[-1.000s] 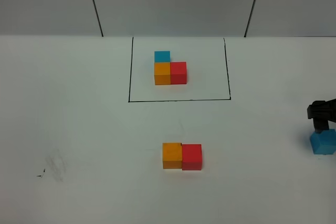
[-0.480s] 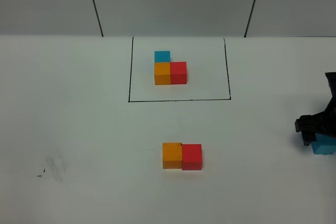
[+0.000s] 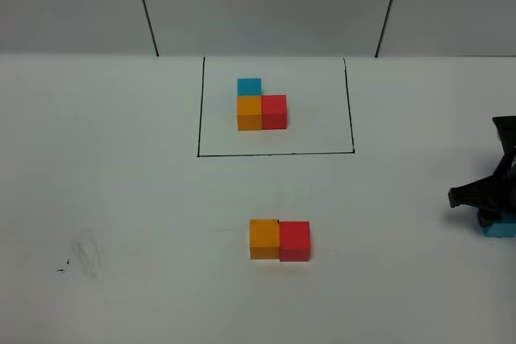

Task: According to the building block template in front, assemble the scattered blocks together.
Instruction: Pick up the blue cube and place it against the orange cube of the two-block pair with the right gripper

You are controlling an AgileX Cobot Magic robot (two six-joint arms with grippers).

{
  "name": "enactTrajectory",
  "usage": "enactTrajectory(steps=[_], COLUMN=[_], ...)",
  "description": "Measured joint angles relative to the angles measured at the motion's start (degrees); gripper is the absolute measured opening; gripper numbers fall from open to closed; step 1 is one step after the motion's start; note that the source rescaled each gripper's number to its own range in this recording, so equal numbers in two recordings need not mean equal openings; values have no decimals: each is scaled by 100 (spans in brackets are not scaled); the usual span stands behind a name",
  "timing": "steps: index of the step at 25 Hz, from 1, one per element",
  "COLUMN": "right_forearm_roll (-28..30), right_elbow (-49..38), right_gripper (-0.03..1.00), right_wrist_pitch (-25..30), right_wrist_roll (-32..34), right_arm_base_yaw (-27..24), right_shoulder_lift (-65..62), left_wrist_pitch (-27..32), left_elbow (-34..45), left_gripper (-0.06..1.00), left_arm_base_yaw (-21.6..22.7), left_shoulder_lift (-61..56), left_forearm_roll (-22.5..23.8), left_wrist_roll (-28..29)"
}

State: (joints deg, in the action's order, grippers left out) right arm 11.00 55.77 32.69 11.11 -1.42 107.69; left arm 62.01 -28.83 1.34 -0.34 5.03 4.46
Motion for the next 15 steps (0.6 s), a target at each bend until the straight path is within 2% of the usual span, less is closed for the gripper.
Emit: enactTrajectory(steps=[4,9,15], right_forearm_roll=[5,-107,-699], right_elbow=[0,14,585], right_gripper=[27,27,27], right_wrist_pitch=[30,235,368], right_wrist_roll=[-186,-175,466], right_arm_base_yaw=[35,432,1222], right_shoulder_lift=[-8,-273,-581], left_wrist_pitch=[0,0,0], left_elbow=[0,0,0], left_gripper=[50,50,50], left_arm_base_yaw=[0,0,0], left_shoulder_lift=[0,0,0], left_forearm_roll=[0,0,0], left_wrist_roll=[0,0,0])
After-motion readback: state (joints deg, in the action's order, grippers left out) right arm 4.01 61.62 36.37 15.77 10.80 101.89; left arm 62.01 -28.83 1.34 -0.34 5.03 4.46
